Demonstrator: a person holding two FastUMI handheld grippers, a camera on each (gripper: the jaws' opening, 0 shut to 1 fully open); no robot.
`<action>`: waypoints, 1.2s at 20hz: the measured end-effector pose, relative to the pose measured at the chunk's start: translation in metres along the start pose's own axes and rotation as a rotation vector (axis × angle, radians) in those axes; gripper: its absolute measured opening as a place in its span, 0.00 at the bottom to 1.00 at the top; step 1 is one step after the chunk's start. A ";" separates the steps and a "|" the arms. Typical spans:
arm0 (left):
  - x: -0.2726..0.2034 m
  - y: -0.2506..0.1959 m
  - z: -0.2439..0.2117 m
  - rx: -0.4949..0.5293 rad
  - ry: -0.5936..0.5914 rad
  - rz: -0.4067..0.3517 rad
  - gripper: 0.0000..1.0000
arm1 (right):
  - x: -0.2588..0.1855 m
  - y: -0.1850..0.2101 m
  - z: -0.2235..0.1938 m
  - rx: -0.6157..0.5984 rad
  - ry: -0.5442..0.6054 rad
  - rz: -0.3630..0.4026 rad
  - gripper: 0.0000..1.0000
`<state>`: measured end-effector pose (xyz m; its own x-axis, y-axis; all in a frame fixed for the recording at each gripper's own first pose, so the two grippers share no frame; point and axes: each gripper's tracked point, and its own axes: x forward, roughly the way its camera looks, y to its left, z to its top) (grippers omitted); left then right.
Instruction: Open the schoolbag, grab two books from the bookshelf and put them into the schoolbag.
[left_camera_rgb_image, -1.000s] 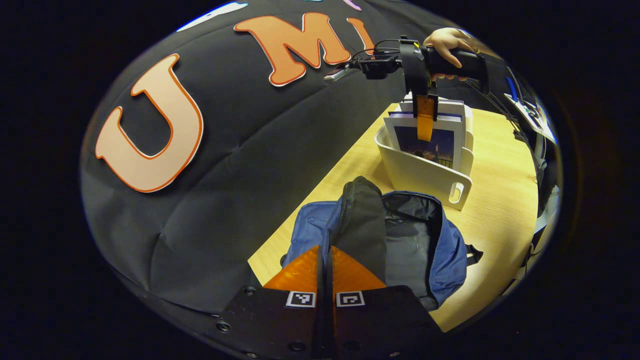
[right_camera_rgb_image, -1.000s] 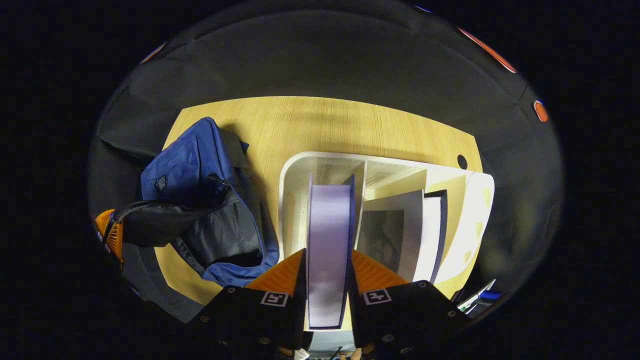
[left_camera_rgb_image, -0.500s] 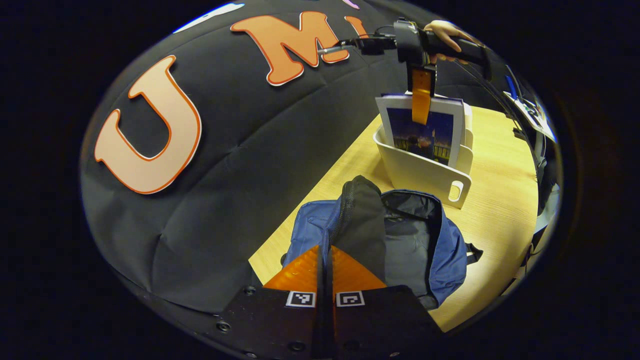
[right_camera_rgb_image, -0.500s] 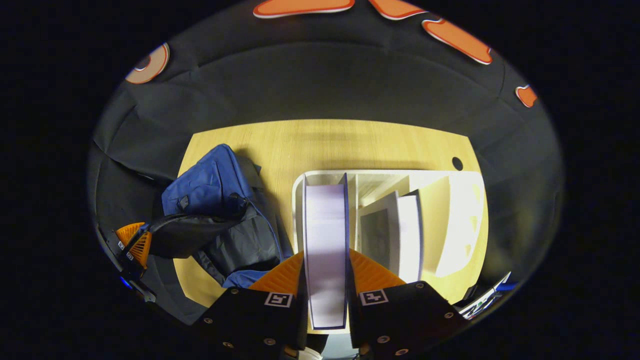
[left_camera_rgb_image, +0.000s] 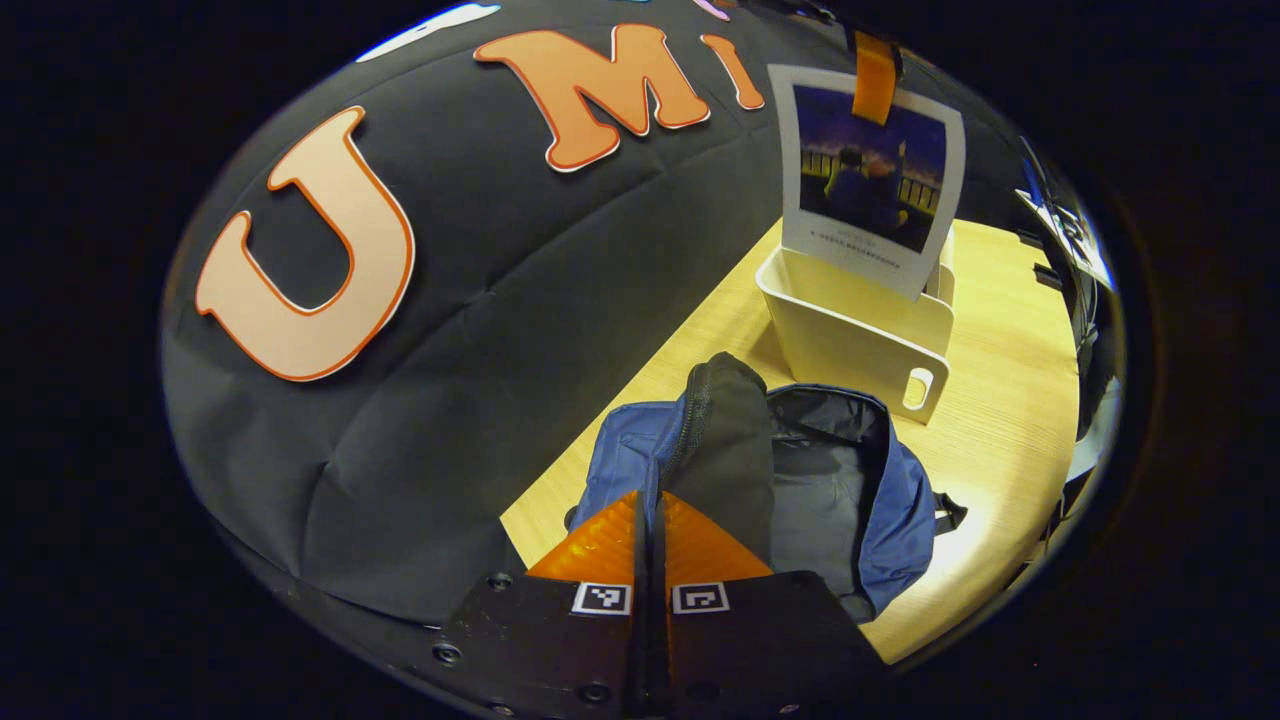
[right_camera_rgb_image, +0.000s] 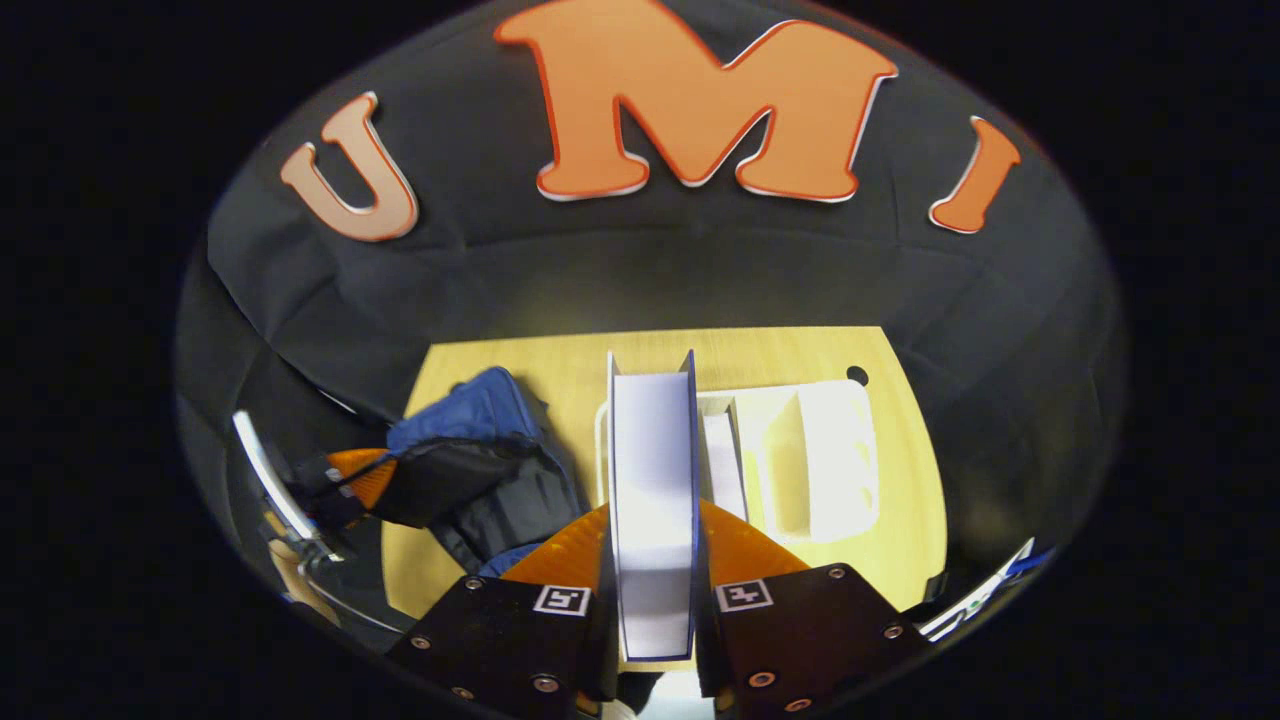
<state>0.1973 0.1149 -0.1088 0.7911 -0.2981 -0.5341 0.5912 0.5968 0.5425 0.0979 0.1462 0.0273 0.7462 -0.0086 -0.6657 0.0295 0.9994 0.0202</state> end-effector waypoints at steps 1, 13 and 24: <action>-0.001 0.000 0.001 -0.003 0.001 0.005 0.01 | -0.009 0.007 -0.001 0.057 -0.028 0.056 0.30; -0.019 -0.003 0.019 0.023 0.001 0.028 0.01 | 0.092 0.102 -0.120 0.537 -0.036 0.478 0.30; -0.038 -0.021 0.045 0.093 -0.010 -0.009 0.01 | 0.213 0.146 -0.152 0.768 -0.106 0.439 0.30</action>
<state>0.1622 0.0803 -0.0708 0.7869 -0.3110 -0.5329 0.6100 0.5221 0.5961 0.1598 0.2958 -0.2249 0.8517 0.3287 -0.4082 0.1356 0.6141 0.7775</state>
